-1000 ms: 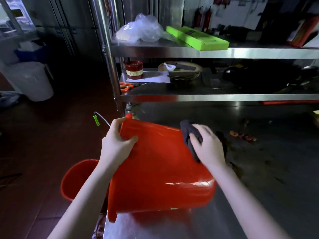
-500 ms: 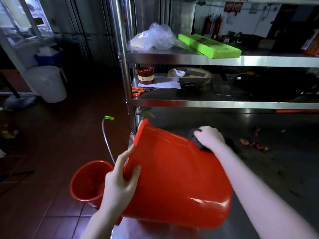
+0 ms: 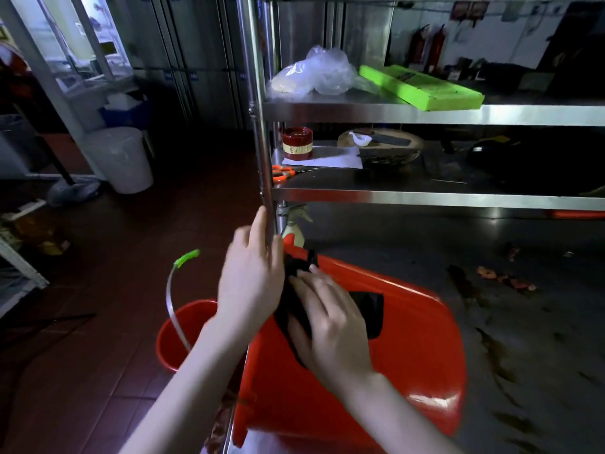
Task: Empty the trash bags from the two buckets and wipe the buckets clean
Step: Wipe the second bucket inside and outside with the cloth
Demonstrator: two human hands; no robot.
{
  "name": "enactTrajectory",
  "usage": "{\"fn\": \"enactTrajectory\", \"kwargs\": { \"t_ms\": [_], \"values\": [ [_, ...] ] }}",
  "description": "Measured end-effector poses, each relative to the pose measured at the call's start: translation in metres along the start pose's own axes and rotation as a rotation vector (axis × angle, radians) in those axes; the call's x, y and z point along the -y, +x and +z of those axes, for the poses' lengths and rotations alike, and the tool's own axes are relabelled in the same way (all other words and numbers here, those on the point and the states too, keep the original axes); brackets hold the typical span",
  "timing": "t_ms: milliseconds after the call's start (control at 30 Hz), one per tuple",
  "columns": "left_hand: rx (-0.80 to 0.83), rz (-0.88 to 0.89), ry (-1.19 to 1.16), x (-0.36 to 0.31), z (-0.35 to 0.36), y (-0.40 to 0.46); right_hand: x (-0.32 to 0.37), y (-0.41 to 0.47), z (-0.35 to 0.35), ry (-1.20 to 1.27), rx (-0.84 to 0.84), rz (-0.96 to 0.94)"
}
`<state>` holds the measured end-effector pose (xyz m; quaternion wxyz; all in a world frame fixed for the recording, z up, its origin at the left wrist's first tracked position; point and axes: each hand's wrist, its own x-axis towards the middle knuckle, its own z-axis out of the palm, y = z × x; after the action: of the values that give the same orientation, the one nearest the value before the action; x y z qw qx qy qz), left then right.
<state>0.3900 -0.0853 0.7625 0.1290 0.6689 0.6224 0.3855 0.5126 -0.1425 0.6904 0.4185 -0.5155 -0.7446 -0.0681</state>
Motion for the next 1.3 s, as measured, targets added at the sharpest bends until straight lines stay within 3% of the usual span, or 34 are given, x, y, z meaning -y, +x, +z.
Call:
{"fn": "enactTrajectory", "kwargs": {
  "t_ms": [67, 133, 233, 333, 400, 533, 600, 733, 800, 900, 967, 1033, 1100, 1167, 1233, 1300],
  "values": [
    [0.367, -0.392, -0.248, -0.013, 0.009, 0.018, 0.005, -0.013, -0.006, 0.003, 0.021, -0.04],
    [0.475, -0.522, -0.403, -0.013, 0.021, 0.021, 0.006, -0.02, -0.011, -0.012, 0.028, -0.05],
    [0.359, -0.466, -0.501, -0.001, 0.029, 0.013, 0.006, -0.014, -0.017, -0.026, 0.029, 0.007],
    [0.274, -0.299, -0.512, 0.015, 0.025, -0.006, -0.004, 0.018, -0.016, -0.086, 0.025, 0.156],
    [0.256, -0.194, -0.523, 0.028, 0.02, -0.02, -0.021, 0.056, -0.008, -0.121, 0.13, 0.327],
    [0.312, -0.196, -0.485, 0.038, 0.013, -0.031, -0.061, 0.119, 0.017, -0.086, 0.396, 0.625],
    [0.328, -0.2, -0.444, 0.035, 0.015, -0.025, -0.059, 0.107, 0.016, -0.1, 0.363, 0.543],
    [0.293, -0.16, -0.417, 0.032, 0.018, -0.015, -0.025, 0.007, -0.019, -0.045, 0.21, 0.098],
    [0.307, -0.148, -0.424, 0.035, 0.018, -0.015, -0.031, -0.016, -0.029, -0.055, 0.182, -0.001],
    [0.355, -0.142, -0.428, 0.041, 0.018, -0.015, -0.067, 0.023, -0.025, -0.139, 0.135, 0.269],
    [0.346, -0.153, -0.431, 0.04, 0.017, -0.015, -0.1, 0.066, -0.019, -0.183, 0.245, 0.587],
    [0.333, -0.162, -0.421, 0.038, 0.019, -0.013, -0.122, 0.089, -0.015, -0.194, 0.36, 0.787],
    [0.329, -0.167, -0.414, 0.037, 0.021, -0.01, -0.117, 0.078, -0.017, -0.194, 0.306, 0.698],
    [0.323, -0.168, -0.41, 0.038, 0.024, -0.006, -0.092, 0.035, -0.028, -0.149, 0.163, 0.449],
    [0.329, -0.169, -0.416, 0.038, 0.027, -0.002, -0.068, -0.015, -0.045, -0.055, 0.174, 0.216],
    [0.337, -0.162, -0.426, 0.038, 0.027, 0.001, -0.076, -0.033, -0.063, -0.034, 0.245, 0.109]
  ]
}}
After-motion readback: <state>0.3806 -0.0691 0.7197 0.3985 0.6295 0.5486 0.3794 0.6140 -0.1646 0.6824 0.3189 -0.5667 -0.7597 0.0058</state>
